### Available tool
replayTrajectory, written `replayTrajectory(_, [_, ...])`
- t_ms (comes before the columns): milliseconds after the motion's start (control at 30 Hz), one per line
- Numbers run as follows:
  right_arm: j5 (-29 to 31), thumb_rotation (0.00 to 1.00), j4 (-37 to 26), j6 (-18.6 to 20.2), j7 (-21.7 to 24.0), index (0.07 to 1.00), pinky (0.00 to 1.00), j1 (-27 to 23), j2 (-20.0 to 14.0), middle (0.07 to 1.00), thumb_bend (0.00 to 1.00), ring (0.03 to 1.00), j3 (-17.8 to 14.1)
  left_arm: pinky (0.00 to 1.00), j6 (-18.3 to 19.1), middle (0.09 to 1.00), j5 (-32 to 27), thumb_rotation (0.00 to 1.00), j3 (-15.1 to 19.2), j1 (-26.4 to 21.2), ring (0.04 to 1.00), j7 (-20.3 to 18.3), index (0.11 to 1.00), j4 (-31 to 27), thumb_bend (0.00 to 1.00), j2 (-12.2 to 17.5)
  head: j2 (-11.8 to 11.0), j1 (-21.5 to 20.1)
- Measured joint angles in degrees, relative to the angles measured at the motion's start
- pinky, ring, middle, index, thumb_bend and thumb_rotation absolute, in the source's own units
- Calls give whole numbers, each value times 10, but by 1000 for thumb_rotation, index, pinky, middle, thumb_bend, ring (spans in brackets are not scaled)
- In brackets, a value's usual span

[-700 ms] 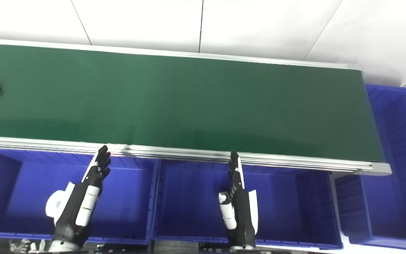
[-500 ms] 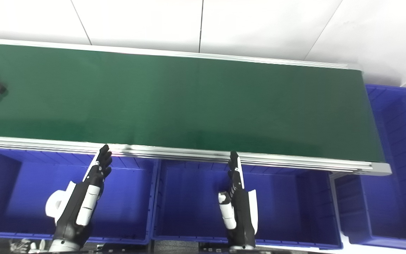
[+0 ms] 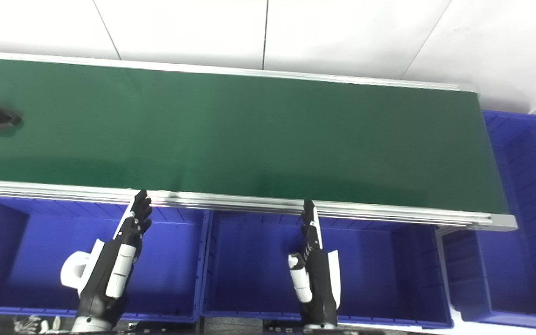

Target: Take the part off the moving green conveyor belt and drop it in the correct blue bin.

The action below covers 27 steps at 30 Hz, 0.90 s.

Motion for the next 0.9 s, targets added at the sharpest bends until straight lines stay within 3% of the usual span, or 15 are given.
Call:
replayTrajectory(667, [16,1000,11,0,1,1000,1000,1,0,1000,990,1000,-1,1000,-16,1000,12,1000,-2,2,1000,6,1000,11,577,-14,-16,8])
replayTrajectory(900, [18,1000,12,0,2,1000,1000,1,0,1000,997,1000,-1,1000,-15,1000,12,1000,-2,2,1000,6,1000,12,548,-16,-17,12])
